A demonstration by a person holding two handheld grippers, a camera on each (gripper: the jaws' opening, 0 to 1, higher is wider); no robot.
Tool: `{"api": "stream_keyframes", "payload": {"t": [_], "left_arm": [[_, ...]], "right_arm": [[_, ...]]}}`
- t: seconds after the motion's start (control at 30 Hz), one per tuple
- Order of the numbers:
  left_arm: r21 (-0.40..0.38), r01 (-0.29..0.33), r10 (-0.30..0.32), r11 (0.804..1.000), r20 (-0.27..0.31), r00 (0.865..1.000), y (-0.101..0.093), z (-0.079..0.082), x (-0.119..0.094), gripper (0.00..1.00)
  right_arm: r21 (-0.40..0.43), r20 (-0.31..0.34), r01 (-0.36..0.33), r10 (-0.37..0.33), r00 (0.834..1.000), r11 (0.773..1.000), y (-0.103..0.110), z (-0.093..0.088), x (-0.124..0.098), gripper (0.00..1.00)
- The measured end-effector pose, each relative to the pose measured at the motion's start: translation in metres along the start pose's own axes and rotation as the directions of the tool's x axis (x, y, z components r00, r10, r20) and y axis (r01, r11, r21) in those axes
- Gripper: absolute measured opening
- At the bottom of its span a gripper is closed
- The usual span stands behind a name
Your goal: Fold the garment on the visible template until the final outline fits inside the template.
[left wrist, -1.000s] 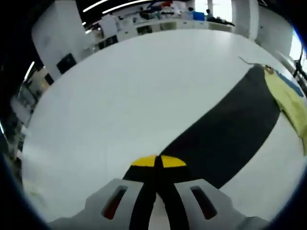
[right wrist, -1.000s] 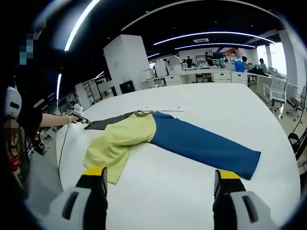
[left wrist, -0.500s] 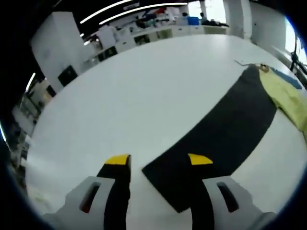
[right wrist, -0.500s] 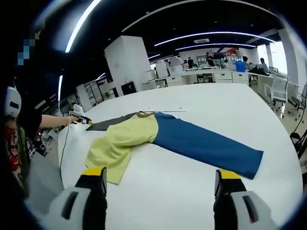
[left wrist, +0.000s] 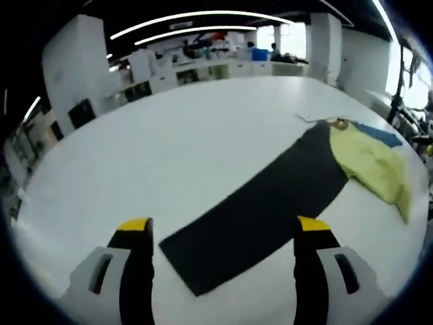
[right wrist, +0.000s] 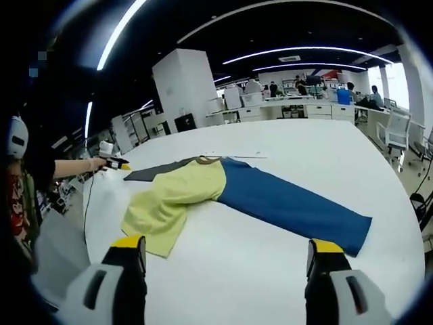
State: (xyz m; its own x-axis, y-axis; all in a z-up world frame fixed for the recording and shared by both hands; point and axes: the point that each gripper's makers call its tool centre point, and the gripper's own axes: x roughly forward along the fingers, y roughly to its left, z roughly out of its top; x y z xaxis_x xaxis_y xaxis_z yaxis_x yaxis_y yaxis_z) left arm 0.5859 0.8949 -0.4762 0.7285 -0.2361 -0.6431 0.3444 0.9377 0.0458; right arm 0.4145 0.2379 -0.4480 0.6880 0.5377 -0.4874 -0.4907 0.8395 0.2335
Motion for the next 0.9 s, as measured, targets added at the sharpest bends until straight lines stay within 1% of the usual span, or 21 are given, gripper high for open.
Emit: {"api": "stream_keyframes", "payload": {"t": [0.07, 0.1, 0.2, 0.23, 0.3, 0.37, 0.43, 0.5, 0.57, 0.6, 0.67, 0.77, 0.83, 0.9], "left_arm": [[0.018, 0.019, -0.019, 1.000, 0.003, 1.000, -0.011, 0.002, -0.005, 0.85], [0.020, 0.030, -0.030, 0.999, 0.007, 1.000, -0.017, 0.002, -0.008, 0.88], [0.017, 0.046, -0.046, 0.999, 0.015, 0.999, -0.028, 0.003, -0.015, 0.95], [0.008, 0.069, -0.070, 0.998, 0.024, 0.997, -0.036, 0.004, -0.018, 0.96], [-0.011, 0.086, -0.086, 0.996, 0.029, 0.996, -0.044, 0.002, -0.023, 0.98], [-0.011, 0.097, -0.097, 0.995, 0.031, 0.995, -0.051, 0.002, -0.028, 0.97], [-0.022, 0.129, -0.128, 0.991, 0.050, 0.991, -0.062, 0.004, -0.033, 0.95], [-0.034, 0.147, -0.144, 0.989, 0.067, 0.987, -0.073, 0.006, -0.039, 0.96], [-0.026, 0.156, -0.154, 0.987, 0.068, 0.986, -0.082, 0.006, -0.045, 0.96], [-0.011, 0.175, -0.173, 0.985, 0.070, 0.982, -0.089, 0.006, -0.048, 0.95], [0.003, 0.186, -0.185, 0.983, 0.067, 0.980, -0.099, 0.003, -0.052, 0.93], [0.007, 0.194, -0.194, 0.981, 0.075, 0.978, -0.111, 0.001, -0.058, 0.95], [0.003, 0.219, -0.219, 0.976, 0.083, 0.972, -0.120, -0.001, -0.062, 0.92], [0.006, 0.225, -0.225, 0.974, 0.082, 0.971, -0.128, -0.004, -0.066, 0.91]], "right_arm": [[0.008, 0.012, -0.008, 0.008, 1.000, 1.000, 0.003, 0.003, 0.001, 1.00], [0.006, 0.015, -0.010, 0.010, 1.000, 1.000, 0.004, 0.003, 0.001, 1.00], [0.004, 0.021, -0.016, 0.016, 1.000, 1.000, 0.006, 0.005, 0.003, 1.00], [0.003, 0.021, -0.016, 0.016, 1.000, 1.000, 0.006, 0.005, 0.003, 1.00], [0.001, 0.021, -0.020, 0.020, 1.000, 1.000, 0.007, 0.004, 0.003, 1.00], [0.007, 0.027, -0.023, 0.023, 0.999, 1.000, 0.007, 0.004, 0.003, 1.00], [0.008, 0.031, -0.022, 0.022, 0.999, 1.000, 0.006, 0.003, 0.003, 1.00], [0.009, 0.033, -0.025, 0.024, 0.999, 1.000, 0.006, 0.003, 0.003, 1.00], [0.013, 0.037, -0.028, 0.027, 0.999, 1.000, 0.007, 0.002, 0.003, 1.00], [0.013, 0.040, -0.029, 0.028, 0.999, 1.000, 0.007, 0.002, 0.003, 1.00], [0.013, 0.036, -0.030, 0.029, 0.999, 0.999, 0.008, 0.000, 0.002, 1.00], [0.016, 0.037, -0.034, 0.033, 0.999, 0.999, 0.012, -0.001, 0.001, 1.00], [0.017, 0.039, -0.035, 0.034, 0.999, 0.999, 0.014, -0.002, 0.000, 1.00], [0.019, 0.039, -0.034, 0.034, 0.999, 0.999, 0.015, -0.004, -0.002, 1.00]]}}
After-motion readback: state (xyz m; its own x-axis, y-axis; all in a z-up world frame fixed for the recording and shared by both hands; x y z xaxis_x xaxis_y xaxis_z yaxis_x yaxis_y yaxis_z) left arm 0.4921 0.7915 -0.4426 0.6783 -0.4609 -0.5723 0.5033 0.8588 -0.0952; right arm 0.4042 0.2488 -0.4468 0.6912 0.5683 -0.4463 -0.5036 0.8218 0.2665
